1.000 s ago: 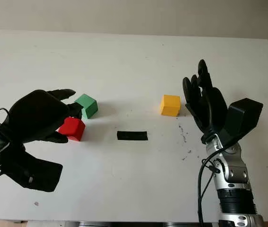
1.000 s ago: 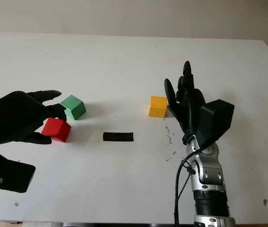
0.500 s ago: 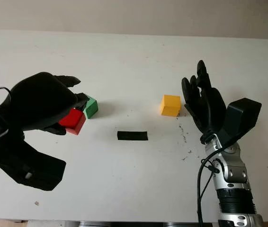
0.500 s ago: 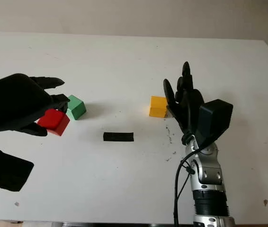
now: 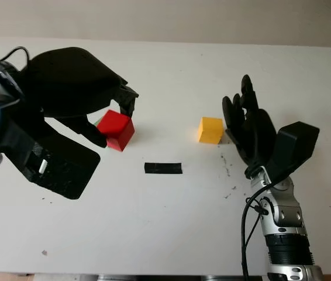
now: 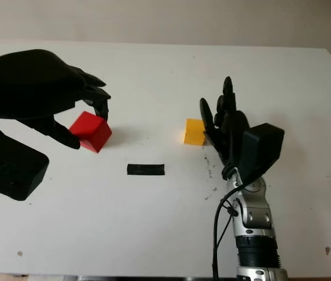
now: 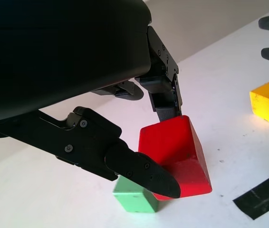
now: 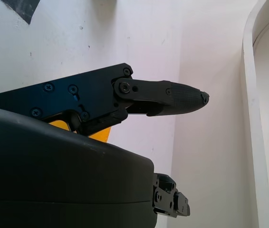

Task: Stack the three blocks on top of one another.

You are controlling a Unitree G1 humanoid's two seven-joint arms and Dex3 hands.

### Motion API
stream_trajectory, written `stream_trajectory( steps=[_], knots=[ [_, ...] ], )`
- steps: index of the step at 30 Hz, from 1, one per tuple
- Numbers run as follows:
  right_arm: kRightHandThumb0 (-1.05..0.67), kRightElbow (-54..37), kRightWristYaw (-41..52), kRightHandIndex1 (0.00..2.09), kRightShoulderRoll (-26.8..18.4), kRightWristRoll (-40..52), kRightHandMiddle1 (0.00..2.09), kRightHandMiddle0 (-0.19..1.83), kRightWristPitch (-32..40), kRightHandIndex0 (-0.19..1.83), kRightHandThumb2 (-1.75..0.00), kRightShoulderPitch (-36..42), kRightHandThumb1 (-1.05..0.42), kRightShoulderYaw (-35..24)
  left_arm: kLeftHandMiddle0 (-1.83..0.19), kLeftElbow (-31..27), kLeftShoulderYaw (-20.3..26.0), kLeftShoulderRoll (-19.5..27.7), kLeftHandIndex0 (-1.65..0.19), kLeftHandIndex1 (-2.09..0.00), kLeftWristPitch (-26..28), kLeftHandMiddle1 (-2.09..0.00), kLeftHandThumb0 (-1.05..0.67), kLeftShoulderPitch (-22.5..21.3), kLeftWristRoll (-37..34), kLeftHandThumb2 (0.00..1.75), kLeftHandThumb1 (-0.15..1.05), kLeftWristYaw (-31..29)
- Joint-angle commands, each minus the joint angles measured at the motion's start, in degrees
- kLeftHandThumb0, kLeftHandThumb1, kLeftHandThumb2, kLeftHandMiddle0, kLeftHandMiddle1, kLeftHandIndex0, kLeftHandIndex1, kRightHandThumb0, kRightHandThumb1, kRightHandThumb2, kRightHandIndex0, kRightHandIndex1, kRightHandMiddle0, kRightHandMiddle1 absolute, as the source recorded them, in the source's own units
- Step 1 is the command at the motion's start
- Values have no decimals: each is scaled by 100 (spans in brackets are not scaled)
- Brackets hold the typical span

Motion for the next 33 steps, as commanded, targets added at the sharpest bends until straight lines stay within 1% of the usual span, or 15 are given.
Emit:
stream_trajectory(
  steps=[1,3,5,7,10,13,14,16,18,22,26,33],
  knots=[
    [-64,-53,4,0,-5,12,0,-19,-104,-19,-46,7,-105,-4,-42,147,-97,-167,-67,-94,-22,-5,-47,-79,50,6,98,162],
    [-63,-39,-3,0,-5,4,0,-19,-126,-19,-46,6,-105,-14,-42,273,-190,-292,-62,-107,-76,-5,-47,-32,119,6,99,287],
    [-64,-24,-7,0,-12,-15,0,-19,-134,-19,-46,-2,-105,-10,-40,393,-268,-423,-52,-121,-95,-5,-46,-5,120,6,101,359],
    [-63,-31,3,0,14,25,0,-19,-126,-19,-45,-4,-105,-19,-42,521,-318,-570,-46,-134,-132,-6,-44,41,132,5,100,499],
    [-62,-5,2,0,46,31,0,-19,-142,-19,-45,-8,-105,-13,-42,613,-398,-749,-41,-139,-140,-6,-41,107,124,5,100,611],
    [-63,18,0,0,53,1,0,-19,-177,-19,-45,-3,-105,0,-39,531,-500,-856,-36,-151,-1,-5,-44,118,218,7,104,513],
    [-63,22,22,0,52,16,0,-19,-176,-19,-45,-2,-105,-1,-39,503,-534,-897,-35,-150,43,-4,-44,149,217,7,104,476],
    [-63,30,52,0,56,34,0,-19,-195,-19,-46,4,-105,-6,-38,448,-598,-949,-35,-142,115,-5,-44,218,174,7,105,356],
    [-62,44,57,0,53,17,0,-19,-252,-19,-46,19,-105,-8,-38,393,-664,-1032,-36,-140,264,-5,-43,316,157,7,104,255],
    [-64,73,44,0,69,28,0,-19,-258,-19,-45,5,-105,-20,-34,294,-717,-1140,-32,-147,590,-3,-44,415,118,8,105,27],
    [-63,88,43,0,77,-8,0,-19,-307,-19,-45,4,-105,14,-35,208,-777,-1277,-30,-145,807,-4,-44,526,189,14,105,82],
    [-63,90,30,0,91,0,0,-19,-307,-19,-45,11,-105,6,-37,156,-875,-1410,-31,-143,1040,-6,-40,615,467,13,105,207]
  ],
)
